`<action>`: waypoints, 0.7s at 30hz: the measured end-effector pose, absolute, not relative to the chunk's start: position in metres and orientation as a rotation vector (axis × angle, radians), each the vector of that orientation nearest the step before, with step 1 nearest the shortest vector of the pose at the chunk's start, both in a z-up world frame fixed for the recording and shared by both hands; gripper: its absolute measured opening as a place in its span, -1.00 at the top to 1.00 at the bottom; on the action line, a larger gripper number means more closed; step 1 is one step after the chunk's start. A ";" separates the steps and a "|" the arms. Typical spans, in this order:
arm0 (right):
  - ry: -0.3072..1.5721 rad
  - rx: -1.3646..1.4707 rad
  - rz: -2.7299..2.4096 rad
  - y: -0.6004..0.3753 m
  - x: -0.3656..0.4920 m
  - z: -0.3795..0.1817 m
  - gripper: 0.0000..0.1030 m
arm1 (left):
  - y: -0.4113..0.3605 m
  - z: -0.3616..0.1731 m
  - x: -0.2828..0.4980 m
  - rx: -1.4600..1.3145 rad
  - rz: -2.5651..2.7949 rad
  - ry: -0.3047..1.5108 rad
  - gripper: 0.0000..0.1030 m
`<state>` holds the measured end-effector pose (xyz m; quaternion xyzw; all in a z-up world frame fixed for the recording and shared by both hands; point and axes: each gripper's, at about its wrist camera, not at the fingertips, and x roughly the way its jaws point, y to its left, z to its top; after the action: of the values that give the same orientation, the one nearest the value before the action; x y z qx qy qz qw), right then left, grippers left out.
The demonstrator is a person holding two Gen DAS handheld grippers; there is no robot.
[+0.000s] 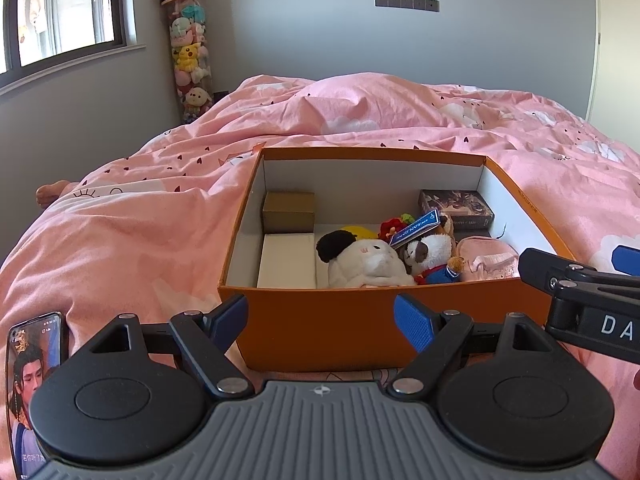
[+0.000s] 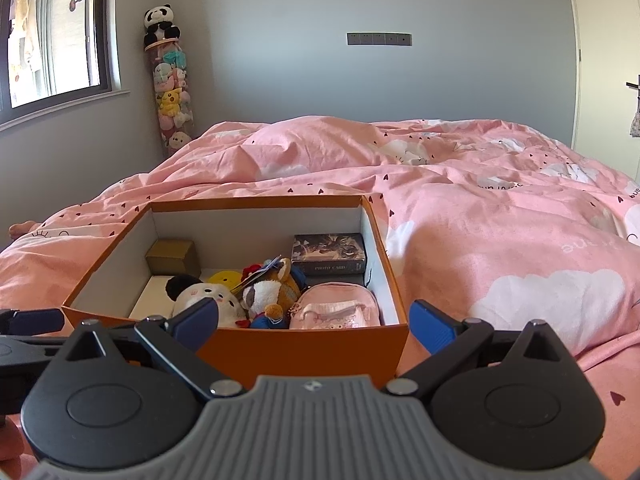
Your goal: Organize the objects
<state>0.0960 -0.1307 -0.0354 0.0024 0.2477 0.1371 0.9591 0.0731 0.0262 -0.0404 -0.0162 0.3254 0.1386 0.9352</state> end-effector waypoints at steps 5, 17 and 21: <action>0.513 0.006 0.281 -0.130 0.096 -0.037 -0.97 | 0.026 -0.042 0.073 -0.031 0.285 0.676 -0.87; 0.520 0.006 0.297 -0.129 0.096 -0.039 -0.97 | 0.029 -0.044 0.074 -0.051 0.282 0.689 -0.87; 0.522 0.007 0.297 -0.129 0.096 -0.039 -0.97 | 0.029 -0.044 0.074 -0.053 0.276 0.693 -0.87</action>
<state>0.0956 -0.1293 -0.0394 0.0036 0.2569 0.1462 0.9553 0.0738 0.0286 -0.0440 -0.0258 0.3387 0.1349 0.9308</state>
